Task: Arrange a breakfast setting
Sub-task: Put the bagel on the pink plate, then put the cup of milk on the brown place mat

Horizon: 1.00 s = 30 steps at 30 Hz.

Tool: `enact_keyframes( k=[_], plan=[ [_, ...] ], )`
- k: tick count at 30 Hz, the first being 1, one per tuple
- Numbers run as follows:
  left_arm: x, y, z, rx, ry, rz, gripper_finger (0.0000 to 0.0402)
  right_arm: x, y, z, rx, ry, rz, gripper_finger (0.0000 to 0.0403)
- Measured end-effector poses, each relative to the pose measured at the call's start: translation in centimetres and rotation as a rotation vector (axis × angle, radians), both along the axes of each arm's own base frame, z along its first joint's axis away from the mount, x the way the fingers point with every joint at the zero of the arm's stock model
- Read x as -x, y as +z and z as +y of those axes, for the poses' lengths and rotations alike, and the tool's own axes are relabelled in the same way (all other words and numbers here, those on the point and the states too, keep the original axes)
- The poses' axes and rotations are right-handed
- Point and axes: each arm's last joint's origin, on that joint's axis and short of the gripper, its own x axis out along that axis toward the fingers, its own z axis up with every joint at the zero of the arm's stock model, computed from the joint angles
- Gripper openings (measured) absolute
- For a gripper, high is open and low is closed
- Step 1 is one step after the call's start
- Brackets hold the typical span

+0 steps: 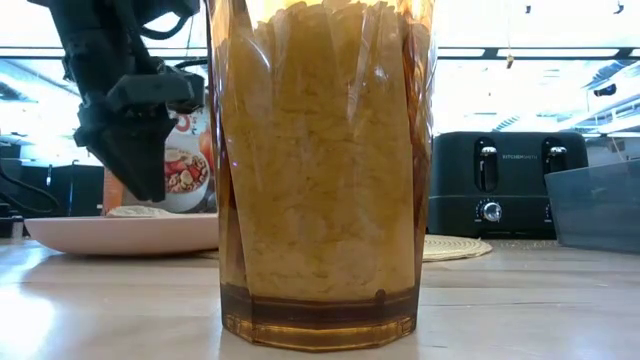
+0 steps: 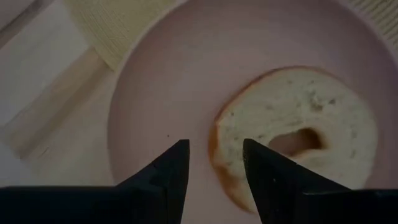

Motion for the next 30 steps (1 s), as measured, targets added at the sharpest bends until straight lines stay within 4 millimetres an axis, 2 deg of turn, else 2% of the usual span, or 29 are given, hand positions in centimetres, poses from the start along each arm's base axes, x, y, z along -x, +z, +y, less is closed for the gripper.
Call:
enact_keyframes(
  k=[10, 19, 22, 26, 30],
  plan=[
    [0.3, -1.1, 0.2, -0.02, 0.026, 0.099, 0.0157, 0.0, -0.1, 0.0, 0.001, 0.001, 0.006, 0.0251],
    [0.0, -0.6, 0.8, -0.035, 0.063, 0.085, 0.0157, 0.0, -0.1, 0.0, 0.0, 0.0, 0.015, 0.0251],
    [-0.6, 0.4, 0.7, -0.049, 0.053, 0.053, 0.0157, 0.0, -0.2, 0.0, 0.002, 0.0, 0.016, 0.0251],
    [-1.3, 3.2, 0.1, -0.076, 0.005, -0.01, 0.0157, 0.1, -0.2, 0.0, 0.005, 0.001, 0.025, 0.0251],
    [-0.3, 6.4, -1.2, -0.111, -0.036, -0.057, 0.0157, 0.2, -0.5, 0.2, 0.012, 0.008, 0.05, 0.0251]
  ],
)
